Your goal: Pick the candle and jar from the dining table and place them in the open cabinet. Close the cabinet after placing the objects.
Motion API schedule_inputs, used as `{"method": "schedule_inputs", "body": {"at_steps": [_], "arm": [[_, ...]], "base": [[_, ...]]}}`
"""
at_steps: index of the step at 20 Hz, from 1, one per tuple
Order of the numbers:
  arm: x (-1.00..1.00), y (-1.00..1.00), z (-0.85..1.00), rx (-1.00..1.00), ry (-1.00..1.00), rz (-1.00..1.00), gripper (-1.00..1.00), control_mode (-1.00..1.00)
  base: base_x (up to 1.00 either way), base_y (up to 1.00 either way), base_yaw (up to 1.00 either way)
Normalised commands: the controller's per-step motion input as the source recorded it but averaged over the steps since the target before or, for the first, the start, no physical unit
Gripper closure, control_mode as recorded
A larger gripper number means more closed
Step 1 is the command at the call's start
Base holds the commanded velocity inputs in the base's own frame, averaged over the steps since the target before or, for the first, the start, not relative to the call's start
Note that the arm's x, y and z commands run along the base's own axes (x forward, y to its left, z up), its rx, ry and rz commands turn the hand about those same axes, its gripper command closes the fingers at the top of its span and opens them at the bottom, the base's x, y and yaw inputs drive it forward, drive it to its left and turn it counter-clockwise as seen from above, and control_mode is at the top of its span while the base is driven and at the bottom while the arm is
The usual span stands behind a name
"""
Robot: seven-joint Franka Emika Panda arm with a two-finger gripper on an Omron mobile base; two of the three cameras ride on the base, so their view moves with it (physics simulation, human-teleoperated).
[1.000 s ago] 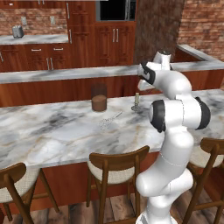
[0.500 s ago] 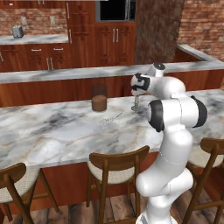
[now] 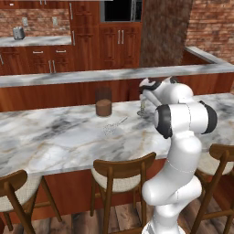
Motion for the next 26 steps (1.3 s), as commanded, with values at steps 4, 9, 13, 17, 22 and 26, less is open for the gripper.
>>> {"method": "schedule_inputs", "body": {"at_steps": [4, 9, 13, 17, 22, 26], "arm": [[-0.07, -0.29, 0.0, 0.11, -0.16, 0.0, -1.0, -1.0], [-0.01, -0.05, -0.02, 0.07, -0.1, 0.09, -1.0, -1.0], [0.0, 0.0, 0.0, 0.02, -0.04, 0.24, -1.0, -1.0], [0.0, -0.1, 0.0, 0.0, -0.03, 0.25, -1.0, -1.0], [0.0, -0.22, 0.06, -0.01, 0.0, 0.24, -1.0, -1.0], [0.08, -0.3, 0.01, 0.0, -0.01, 0.17, -1.0, -1.0]], "base": [[0.0, 0.0, 0.0], [0.0, 0.0, 0.0], [0.0, 0.0, 0.0], [0.0, 0.0, 0.0], [0.0, 0.0, 0.0], [0.0, 0.0, 0.0]]}}
